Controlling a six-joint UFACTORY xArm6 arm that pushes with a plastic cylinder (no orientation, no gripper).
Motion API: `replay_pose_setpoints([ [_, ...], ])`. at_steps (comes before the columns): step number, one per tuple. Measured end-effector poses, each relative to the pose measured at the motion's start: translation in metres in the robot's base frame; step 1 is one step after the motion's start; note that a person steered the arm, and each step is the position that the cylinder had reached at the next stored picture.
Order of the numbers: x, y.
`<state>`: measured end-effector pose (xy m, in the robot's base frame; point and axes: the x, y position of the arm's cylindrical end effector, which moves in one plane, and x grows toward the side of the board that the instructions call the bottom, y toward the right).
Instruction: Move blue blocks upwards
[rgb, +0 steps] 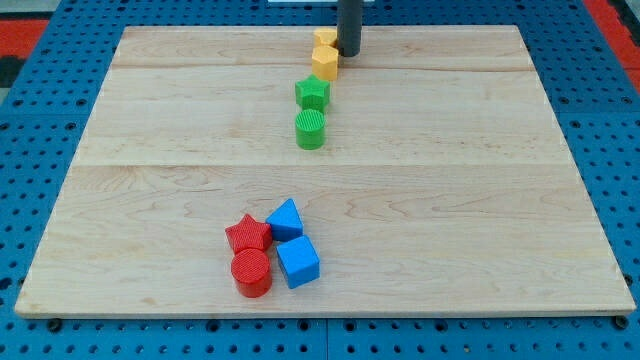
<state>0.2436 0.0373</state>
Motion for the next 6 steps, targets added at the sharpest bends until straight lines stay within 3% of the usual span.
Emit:
replay_pose_setpoints([
  [4, 0.021, -0.010],
  [5, 0.048, 0.054],
  [6, 0.110, 0.096],
])
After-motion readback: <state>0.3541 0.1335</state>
